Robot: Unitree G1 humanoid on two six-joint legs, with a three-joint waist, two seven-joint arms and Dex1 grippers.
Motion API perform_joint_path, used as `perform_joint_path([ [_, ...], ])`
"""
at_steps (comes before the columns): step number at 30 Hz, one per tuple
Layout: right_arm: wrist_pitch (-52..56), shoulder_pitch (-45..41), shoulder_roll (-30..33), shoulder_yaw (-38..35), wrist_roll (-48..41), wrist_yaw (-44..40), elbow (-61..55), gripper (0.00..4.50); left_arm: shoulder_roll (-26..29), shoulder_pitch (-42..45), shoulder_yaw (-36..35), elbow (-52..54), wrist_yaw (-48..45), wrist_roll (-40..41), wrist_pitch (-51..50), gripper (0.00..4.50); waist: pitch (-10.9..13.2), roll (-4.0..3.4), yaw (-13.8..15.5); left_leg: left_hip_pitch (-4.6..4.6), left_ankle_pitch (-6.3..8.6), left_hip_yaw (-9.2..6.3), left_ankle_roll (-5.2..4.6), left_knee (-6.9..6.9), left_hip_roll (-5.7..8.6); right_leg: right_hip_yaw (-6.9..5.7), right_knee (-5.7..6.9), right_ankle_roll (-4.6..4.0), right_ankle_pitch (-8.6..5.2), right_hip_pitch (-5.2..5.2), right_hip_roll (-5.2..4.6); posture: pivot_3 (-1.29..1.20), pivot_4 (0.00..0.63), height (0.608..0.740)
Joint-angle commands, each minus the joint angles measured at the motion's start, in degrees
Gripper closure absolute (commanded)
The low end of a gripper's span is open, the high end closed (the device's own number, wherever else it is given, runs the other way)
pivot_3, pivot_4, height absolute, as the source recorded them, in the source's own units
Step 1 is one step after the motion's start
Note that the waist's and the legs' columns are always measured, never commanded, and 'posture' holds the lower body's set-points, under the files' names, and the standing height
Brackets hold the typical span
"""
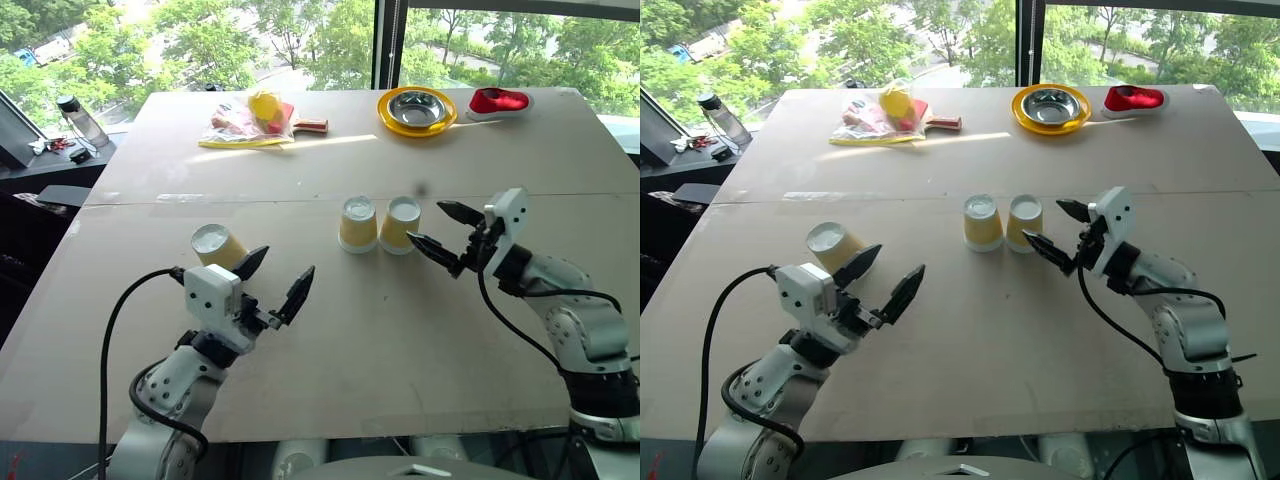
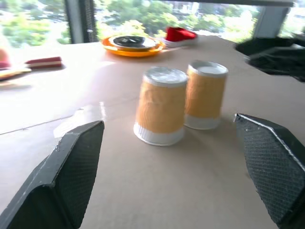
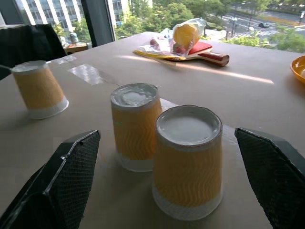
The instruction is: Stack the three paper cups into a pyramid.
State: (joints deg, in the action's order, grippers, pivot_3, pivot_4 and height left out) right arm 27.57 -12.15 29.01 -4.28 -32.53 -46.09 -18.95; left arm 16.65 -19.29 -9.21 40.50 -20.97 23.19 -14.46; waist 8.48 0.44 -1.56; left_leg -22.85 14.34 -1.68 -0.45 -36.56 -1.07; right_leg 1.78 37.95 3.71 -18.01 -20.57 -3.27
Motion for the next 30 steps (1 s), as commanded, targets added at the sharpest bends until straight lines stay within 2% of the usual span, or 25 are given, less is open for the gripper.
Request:
perform_joint_path([
  [1, -3.9, 6.0, 4.2, -4.4, -6.9, -12.1, -5.3, 0.03, -2.4, -1.6, -3.2, 1.3, 7.3, -7.6, 3.3, 0.00, 0.0, 0.01, 0.4, 0.02, 0.00, 0.00, 0.00, 0.00, 0.01, -0.03, 0.00, 0.00, 0.00, 0.01, 0.02, 0.00, 0.150, 0.740],
  [4, -6.0, 9.3, 5.7, -5.5, -8.3, -15.8, -5.7, 0.03, -3.4, -1.5, -3.7, 0.5, 9.8, -11.0, 4.8, 0.00, 0.1, 0.14, 0.8, 0.06, 0.00, -0.01, 0.00, -0.02, 0.04, -0.05, -0.02, -0.01, 0.00, 0.08, 0.08, 0.00, 0.150, 0.740],
  [7, -11.8, 11.2, 4.6, -5.8, -7.8, -19.5, -5.0, 0.03, -4.9, 0.4, -5.2, -2.0, 13.7, -13.8, 5.1, 0.00, 0.1, 0.21, 0.9, 0.11, 0.00, -0.01, 0.00, -0.11, 0.04, -0.04, -0.02, -0.02, 0.01, 0.15, 0.08, 0.00, 0.150, 0.740],
  [15, -12.7, 10.3, 4.7, -6.4, -8.7, -17.9, -5.0, 0.03, -3.2, 6.5, -6.5, -8.8, 13.9, -16.0, 6.7, 0.00, 0.1, 0.23, 1.0, 0.12, 0.00, -0.17, 0.01, -0.27, 0.06, -0.21, 0.01, -0.02, 0.01, 0.29, 0.12, 0.00, 0.150, 0.740],
  [30, -13.2, 13.1, 3.8, -5.1, -8.5, -15.0, -7.9, 0.03, -0.5, 16.8, -5.7, -21.7, 10.4, -14.8, 6.8, 0.00, 0.1, 0.26, 1.0, 0.10, 0.00, -0.23, 0.01, -0.27, 0.05, -0.29, 0.01, -0.02, 0.01, 0.30, 0.10, 0.00, 0.150, 0.740],
])
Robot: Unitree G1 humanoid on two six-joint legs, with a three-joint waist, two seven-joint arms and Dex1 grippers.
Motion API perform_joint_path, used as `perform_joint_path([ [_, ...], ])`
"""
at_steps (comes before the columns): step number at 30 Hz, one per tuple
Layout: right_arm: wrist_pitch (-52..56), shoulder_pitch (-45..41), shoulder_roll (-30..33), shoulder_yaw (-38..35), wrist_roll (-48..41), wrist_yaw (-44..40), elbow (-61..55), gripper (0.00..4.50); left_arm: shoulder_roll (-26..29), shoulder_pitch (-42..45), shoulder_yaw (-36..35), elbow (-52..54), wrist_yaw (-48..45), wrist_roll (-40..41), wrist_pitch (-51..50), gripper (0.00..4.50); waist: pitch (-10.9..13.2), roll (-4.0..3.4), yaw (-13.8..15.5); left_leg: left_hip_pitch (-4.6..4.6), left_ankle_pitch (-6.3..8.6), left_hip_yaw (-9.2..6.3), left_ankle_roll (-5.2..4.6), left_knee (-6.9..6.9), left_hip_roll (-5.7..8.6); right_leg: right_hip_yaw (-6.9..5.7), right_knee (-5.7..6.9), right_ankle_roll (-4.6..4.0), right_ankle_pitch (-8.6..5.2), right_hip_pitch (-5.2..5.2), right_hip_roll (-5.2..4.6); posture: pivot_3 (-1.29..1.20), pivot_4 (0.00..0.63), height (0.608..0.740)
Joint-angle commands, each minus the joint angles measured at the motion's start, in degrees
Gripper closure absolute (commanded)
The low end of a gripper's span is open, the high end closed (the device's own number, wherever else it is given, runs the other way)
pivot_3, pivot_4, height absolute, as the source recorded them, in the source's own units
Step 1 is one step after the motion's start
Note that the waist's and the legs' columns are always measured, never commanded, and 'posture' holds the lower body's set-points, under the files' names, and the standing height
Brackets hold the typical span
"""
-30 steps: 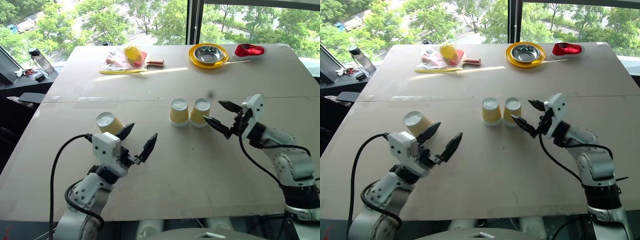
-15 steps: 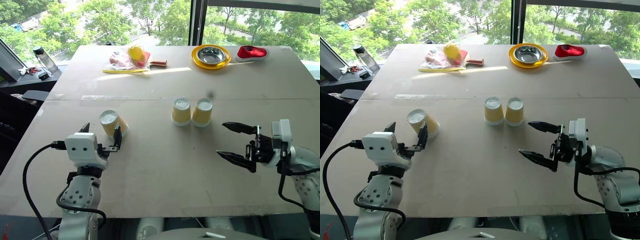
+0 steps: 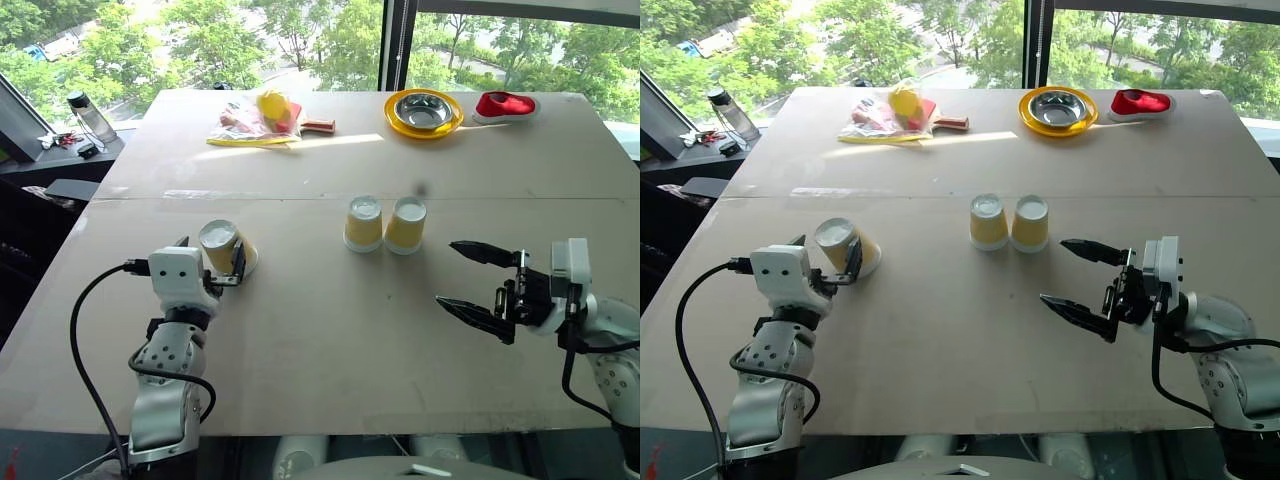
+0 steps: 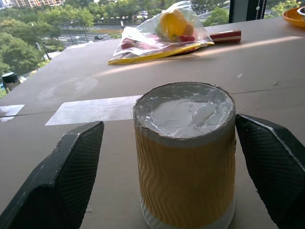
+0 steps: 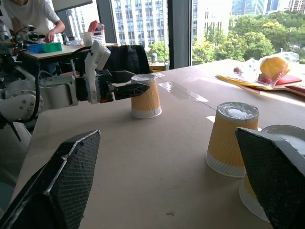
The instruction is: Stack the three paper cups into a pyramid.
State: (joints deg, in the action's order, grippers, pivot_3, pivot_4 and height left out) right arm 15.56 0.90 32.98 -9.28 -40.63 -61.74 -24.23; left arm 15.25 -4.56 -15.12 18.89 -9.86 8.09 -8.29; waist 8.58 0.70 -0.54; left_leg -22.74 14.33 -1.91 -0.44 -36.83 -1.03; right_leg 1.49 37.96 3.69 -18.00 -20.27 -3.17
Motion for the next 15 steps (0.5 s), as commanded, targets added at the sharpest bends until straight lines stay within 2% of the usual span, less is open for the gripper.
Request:
perform_joint_path([
  [1, -1.3, 0.2, -0.2, -0.1, -0.3, 0.8, -2.8, 0.03, 1.1, 2.5, 0.3, -0.5, -1.0, 0.3, 0.3, 0.00, 0.0, 0.00, 0.0, 0.00, 0.00, 0.01, 0.00, 0.00, 0.00, 0.01, 0.00, 0.00, 0.00, 0.00, 0.00, 0.00, 0.150, 0.740],
  [6, -1.8, 0.5, -0.3, 0.0, -0.2, 1.2, -2.9, 0.03, 1.7, 3.2, 0.9, -2.5, -2.3, 0.1, -0.1, 0.00, 0.0, 0.00, -0.1, 0.00, 0.00, 0.02, 0.00, 0.00, -0.01, 0.03, -0.01, 0.01, 0.00, 0.00, -0.02, 0.00, 0.150, 0.740],
  [9, -1.9, 0.4, -0.3, -0.1, -0.5, 1.5, -2.9, 0.00, 1.3, 3.7, 0.8, -3.2, -1.8, 0.0, 0.4, 0.76, 0.0, 0.00, 0.0, 0.00, 0.00, 0.01, 0.00, 0.00, -0.02, 0.01, 0.00, 0.00, 0.00, 0.00, -0.01, 0.00, 0.150, 0.740],
  [12, -1.8, 0.6, -0.4, -0.2, -0.9, 1.6, -3.1, 0.00, 1.3, 4.0, 1.1, -3.5, -1.7, 0.0, 0.2, 2.13, 0.0, 0.00, 0.0, 0.00, 0.00, 0.01, 0.00, 0.00, -0.02, 0.01, 0.00, 0.00, 0.00, 0.00, -0.02, 0.00, 0.150, 0.740],
  [15, -1.5, 0.8, -0.4, -0.4, -1.7, 1.8, -3.5, 0.00, 1.0, 4.4, 1.0, -3.3, -1.5, 0.5, -0.1, 2.24, 0.0, 0.00, 0.0, 0.00, 0.00, 0.01, 0.00, 0.00, -0.02, 0.01, -0.01, 0.01, 0.00, 0.00, -0.03, 0.00, 0.150, 0.740],
])
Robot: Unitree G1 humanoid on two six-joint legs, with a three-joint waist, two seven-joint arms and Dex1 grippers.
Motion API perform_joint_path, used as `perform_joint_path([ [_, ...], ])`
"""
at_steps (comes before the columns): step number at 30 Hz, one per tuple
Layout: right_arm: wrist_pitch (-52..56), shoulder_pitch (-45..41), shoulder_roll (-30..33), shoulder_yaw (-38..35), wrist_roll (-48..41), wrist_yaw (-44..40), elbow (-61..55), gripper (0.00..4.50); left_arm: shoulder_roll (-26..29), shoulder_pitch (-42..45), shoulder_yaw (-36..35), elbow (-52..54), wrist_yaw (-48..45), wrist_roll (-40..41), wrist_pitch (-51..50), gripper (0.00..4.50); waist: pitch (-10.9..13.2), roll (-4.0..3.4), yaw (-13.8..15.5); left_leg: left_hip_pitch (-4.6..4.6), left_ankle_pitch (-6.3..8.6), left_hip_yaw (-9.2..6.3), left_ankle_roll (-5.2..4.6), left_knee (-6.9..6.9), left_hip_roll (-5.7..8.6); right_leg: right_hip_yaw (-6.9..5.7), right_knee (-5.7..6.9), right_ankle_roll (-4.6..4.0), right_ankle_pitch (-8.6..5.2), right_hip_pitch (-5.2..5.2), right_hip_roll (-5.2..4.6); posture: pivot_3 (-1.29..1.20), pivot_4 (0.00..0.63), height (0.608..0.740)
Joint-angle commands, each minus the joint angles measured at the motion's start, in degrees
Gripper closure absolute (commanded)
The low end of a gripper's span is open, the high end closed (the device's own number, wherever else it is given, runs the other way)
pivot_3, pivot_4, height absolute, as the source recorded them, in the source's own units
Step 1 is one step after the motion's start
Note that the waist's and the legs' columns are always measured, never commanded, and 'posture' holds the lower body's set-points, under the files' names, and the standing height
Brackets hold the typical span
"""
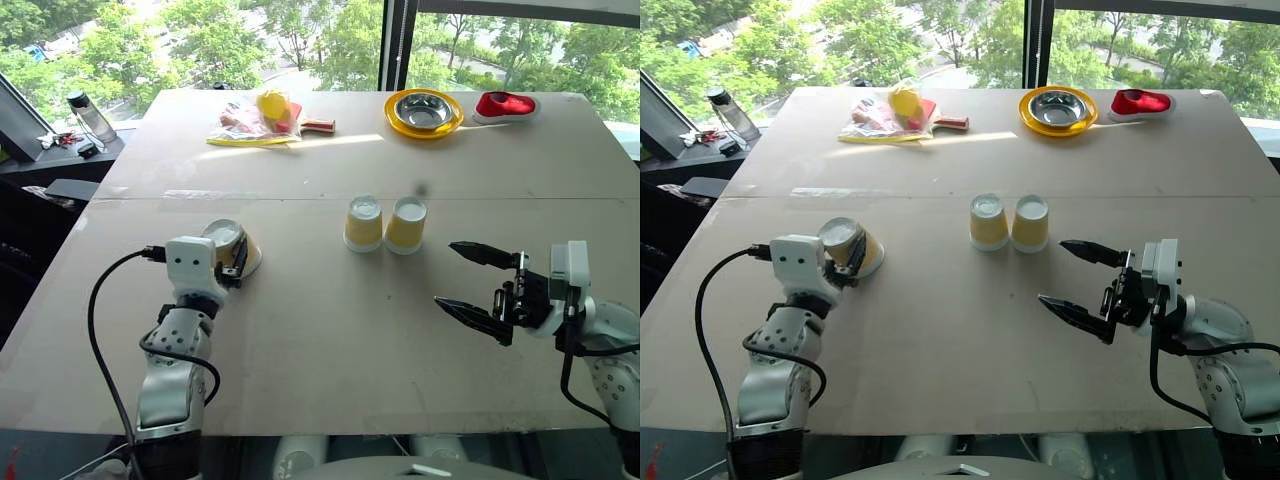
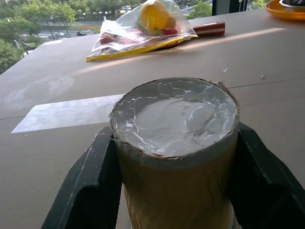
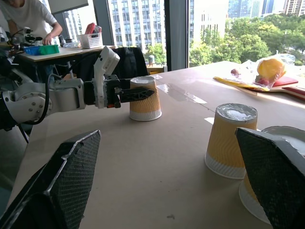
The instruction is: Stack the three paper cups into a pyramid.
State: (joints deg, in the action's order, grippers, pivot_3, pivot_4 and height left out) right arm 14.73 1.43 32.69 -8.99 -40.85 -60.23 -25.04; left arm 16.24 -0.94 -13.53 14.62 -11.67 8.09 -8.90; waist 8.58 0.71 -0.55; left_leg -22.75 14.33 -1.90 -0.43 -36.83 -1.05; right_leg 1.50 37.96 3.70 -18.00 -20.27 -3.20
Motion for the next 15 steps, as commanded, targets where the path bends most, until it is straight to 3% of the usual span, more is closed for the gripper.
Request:
perform_joint_path([
  [1, -0.6, 0.3, -0.1, -0.7, -1.7, 0.2, -2.7, 0.00, -0.3, 1.1, -0.9, 1.2, 0.5, 1.1, 0.2, 2.24, 0.0, 0.00, 0.0, 0.00, 0.00, 0.00, 0.00, 0.00, 0.00, 0.00, 0.00, 0.00, 0.00, 0.00, 0.00, 0.00, 0.150, 0.740],
  [9, -1.1, -0.3, -0.9, -1.4, -3.9, 0.0, -2.7, 0.00, 4.2, 12.2, 0.8, 2.1, -3.6, 3.6, -4.9, 2.24, 0.0, 0.04, 0.3, -0.02, 0.00, -0.07, 0.00, -0.03, 0.02, -0.09, 0.05, 0.00, 0.00, 0.00, 0.01, 0.00, 0.150, 0.740],
  [15, -2.2, -1.0, -1.8, -3.1, -4.1, 1.0, -1.7, 0.00, 8.3, 32.2, 6.3, -6.3, -18.4, 11.8, -12.3, 2.24, 0.0, 0.06, 0.6, -0.10, -0.01, -0.11, 0.02, -0.18, 0.24, -0.16, 0.05, 0.01, 0.01, 0.01, 0.02, 0.00, 0.150, 0.740],
])
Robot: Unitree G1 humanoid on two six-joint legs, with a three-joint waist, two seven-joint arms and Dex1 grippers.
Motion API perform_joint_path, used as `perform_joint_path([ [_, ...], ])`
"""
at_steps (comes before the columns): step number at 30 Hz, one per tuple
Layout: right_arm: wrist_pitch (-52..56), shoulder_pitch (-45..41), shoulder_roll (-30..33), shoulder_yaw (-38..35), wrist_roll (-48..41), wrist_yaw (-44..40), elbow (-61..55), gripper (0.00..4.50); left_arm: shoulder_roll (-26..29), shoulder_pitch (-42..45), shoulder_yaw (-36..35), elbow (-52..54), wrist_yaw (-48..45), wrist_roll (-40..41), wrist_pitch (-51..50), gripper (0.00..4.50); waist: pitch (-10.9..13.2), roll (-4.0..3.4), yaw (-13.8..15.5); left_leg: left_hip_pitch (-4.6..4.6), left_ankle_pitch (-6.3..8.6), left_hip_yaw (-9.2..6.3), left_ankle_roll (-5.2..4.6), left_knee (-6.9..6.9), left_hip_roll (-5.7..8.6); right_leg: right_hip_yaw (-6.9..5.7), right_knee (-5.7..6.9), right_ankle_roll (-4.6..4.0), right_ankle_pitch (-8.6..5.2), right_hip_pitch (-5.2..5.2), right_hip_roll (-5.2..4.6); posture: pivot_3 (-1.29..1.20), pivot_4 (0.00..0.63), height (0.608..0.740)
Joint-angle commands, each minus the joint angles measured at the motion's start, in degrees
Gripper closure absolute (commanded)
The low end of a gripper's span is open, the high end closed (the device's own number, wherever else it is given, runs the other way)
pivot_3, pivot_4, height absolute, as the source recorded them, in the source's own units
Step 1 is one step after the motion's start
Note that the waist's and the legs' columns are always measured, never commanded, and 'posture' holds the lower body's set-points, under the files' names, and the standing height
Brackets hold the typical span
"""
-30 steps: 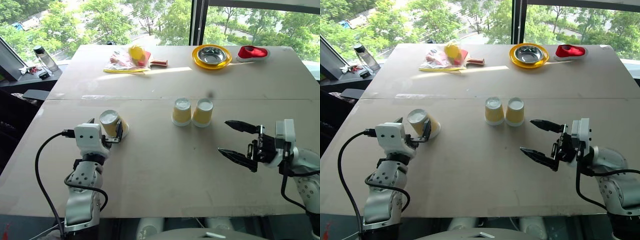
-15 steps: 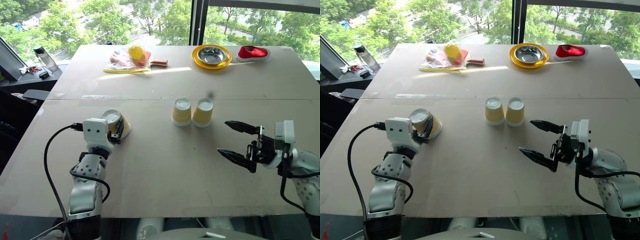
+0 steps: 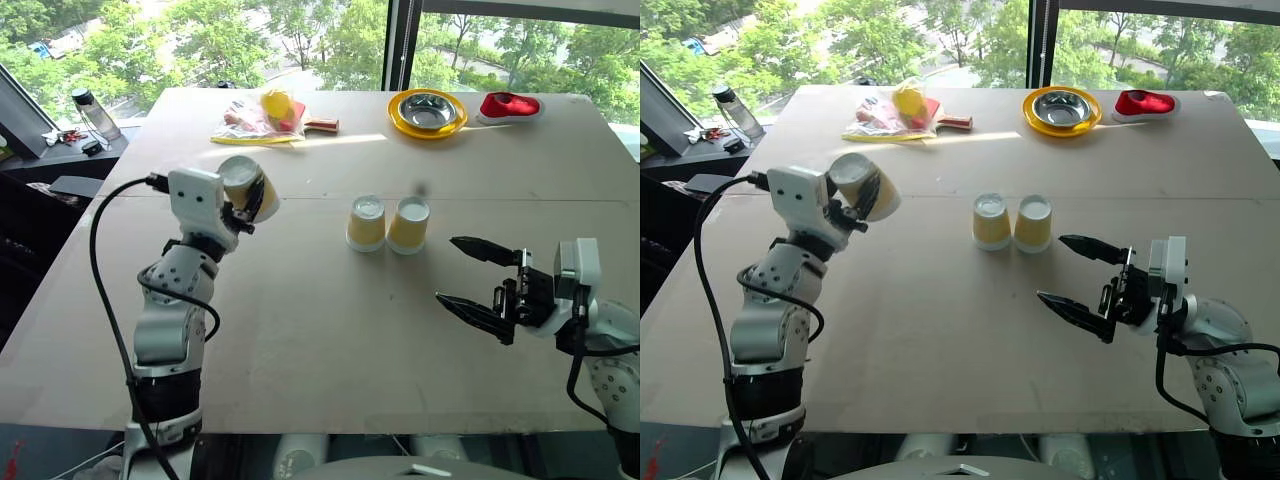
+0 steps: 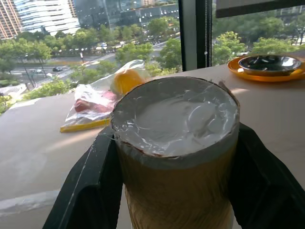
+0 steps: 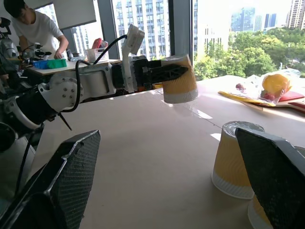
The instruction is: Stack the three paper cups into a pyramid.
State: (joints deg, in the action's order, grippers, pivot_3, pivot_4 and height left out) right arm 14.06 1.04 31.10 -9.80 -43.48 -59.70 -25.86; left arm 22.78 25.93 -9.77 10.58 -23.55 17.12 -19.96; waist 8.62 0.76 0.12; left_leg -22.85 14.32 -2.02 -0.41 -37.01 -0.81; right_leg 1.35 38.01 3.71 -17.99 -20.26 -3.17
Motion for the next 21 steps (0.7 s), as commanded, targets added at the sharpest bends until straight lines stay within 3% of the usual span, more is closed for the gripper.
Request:
perform_joint_path([
  [1, -0.9, -0.8, -0.2, -3.0, -1.9, 1.5, -0.6, 0.00, 2.1, 8.5, 4.1, -4.5, -9.6, 3.1, -1.1, 2.24, 0.0, 0.00, -0.1, -0.01, -0.01, -0.02, 0.01, -0.01, 0.01, -0.01, -0.01, 0.00, 0.00, 0.00, 0.00, 0.00, 0.150, 0.740],
  [8, -0.2, 0.5, 1.3, -6.7, 1.6, 8.4, -0.2, 0.00, -4.1, 25.9, 13.1, -23.3, -26.5, 3.8, 3.3, 2.24, 0.0, 0.02, -0.1, -0.05, -0.10, 0.00, 0.18, -0.02, 0.09, -0.04, -0.03, 0.02, -0.01, 0.00, 0.01, 0.00, 0.150, 0.740],
  [15, 0.3, 5.5, 0.9, -9.8, 3.7, 15.6, -4.2, 0.00, -8.6, 32.7, 16.6, -37.0, -34.0, 0.2, 11.1, 2.24, 0.1, 0.00, -1.0, -0.11, -0.10, 0.03, 0.16, 0.06, 0.08, 0.05, -0.01, 0.03, -0.03, -0.12, 0.03, 0.00, 0.150, 0.740],
  [21, 1.0, 7.6, 0.7, -11.3, 1.7, 17.9, -6.9, 0.00, -9.0, 34.8, 17.2, -41.3, -36.2, -2.4, 14.0, 2.24, 0.1, 0.00, -0.9, -0.10, -0.03, 0.03, 0.03, 0.05, 0.08, 0.09, -0.01, 0.04, -0.03, -0.11, 0.04, 0.00, 0.150, 0.740],
])
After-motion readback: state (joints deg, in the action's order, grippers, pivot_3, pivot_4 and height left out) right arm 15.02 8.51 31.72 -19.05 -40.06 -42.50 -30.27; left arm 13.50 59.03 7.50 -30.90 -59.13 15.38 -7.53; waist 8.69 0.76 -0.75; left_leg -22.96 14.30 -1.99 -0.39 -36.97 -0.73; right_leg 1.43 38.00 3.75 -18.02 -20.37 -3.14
